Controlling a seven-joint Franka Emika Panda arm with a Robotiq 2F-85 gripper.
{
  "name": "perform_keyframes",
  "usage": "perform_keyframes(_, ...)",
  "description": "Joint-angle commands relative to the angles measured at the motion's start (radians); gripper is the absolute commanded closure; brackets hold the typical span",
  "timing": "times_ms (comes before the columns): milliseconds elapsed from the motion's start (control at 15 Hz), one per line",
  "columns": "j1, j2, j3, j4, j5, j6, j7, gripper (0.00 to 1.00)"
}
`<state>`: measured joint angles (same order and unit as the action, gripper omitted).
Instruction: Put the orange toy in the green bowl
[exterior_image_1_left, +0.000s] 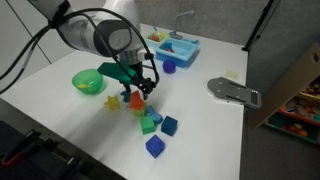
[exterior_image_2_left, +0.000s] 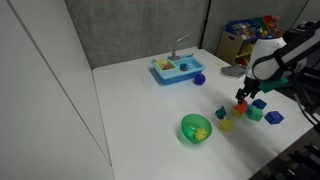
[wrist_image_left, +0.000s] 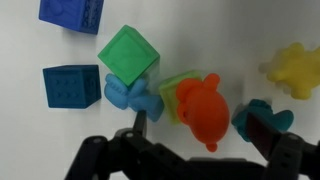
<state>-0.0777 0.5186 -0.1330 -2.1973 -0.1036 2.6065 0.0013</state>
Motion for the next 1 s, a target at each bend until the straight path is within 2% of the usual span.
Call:
perform_keyframes(0,-0.015,0.052,0.008,0.048,0.0,-0.028,-0.025,0.25)
perform_keyframes(67,-0.013,0.056,0.007,0.049,-0.001,-0.033,-0.024,0.26)
perform_keyframes(333,-0.002,0.042,0.002,0.04,-0.004,-0.057,-0.01,0.58)
perform_keyframes(600,0.03,-0.034,0.003,0.009,-0.016,-0.071,0.01,0.88)
perform_keyframes(933,0.105,-0.14,0.026,-0.026,-0.036,-0.12,0.039,0.91)
